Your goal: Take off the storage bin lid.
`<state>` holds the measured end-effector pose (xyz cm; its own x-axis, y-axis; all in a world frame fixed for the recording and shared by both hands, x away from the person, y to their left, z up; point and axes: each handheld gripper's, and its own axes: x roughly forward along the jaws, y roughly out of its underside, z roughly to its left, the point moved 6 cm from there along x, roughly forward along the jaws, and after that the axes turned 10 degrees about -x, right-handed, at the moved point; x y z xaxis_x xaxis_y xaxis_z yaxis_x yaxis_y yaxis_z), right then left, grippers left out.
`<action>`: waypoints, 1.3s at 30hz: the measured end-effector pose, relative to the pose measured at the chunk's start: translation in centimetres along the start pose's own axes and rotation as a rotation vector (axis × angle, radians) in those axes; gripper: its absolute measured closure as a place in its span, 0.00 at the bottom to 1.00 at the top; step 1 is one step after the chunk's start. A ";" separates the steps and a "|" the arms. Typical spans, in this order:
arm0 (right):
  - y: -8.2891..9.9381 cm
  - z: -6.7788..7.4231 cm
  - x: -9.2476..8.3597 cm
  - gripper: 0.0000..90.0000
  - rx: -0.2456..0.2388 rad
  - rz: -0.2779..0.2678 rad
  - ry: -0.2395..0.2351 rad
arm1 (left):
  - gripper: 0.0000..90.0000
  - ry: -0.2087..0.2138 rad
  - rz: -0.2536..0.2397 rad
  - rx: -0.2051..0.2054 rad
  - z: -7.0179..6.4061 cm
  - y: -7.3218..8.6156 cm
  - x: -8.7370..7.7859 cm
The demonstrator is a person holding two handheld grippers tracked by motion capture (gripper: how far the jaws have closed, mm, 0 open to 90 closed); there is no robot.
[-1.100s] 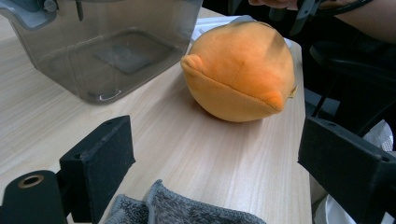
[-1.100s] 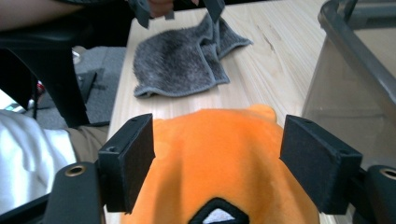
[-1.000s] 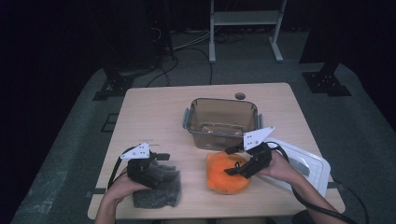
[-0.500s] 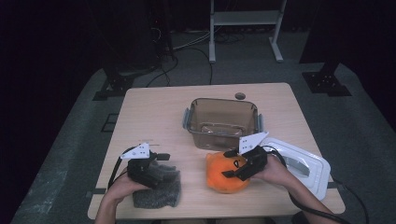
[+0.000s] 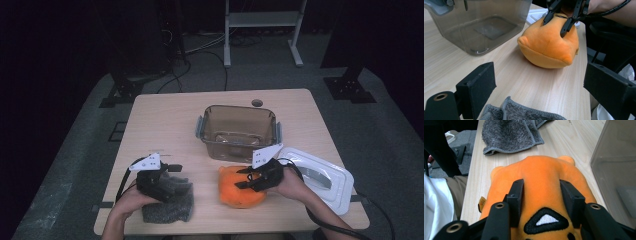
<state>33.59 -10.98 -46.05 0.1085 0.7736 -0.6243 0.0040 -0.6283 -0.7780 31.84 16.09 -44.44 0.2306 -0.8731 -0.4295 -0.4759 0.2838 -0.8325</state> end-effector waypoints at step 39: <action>-5.0 0.6 -3.0 0.76 0.009 -0.140 -0.074 | 0.11 -0.009 -0.013 -0.014 0.5 0.2 -0.6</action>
<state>32.69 -10.13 -40.37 0.0343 0.8580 -0.5125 0.0055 -0.5130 -0.8584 32.02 16.92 -44.54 0.2448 -0.8730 -0.4218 -0.4848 0.2666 -0.8330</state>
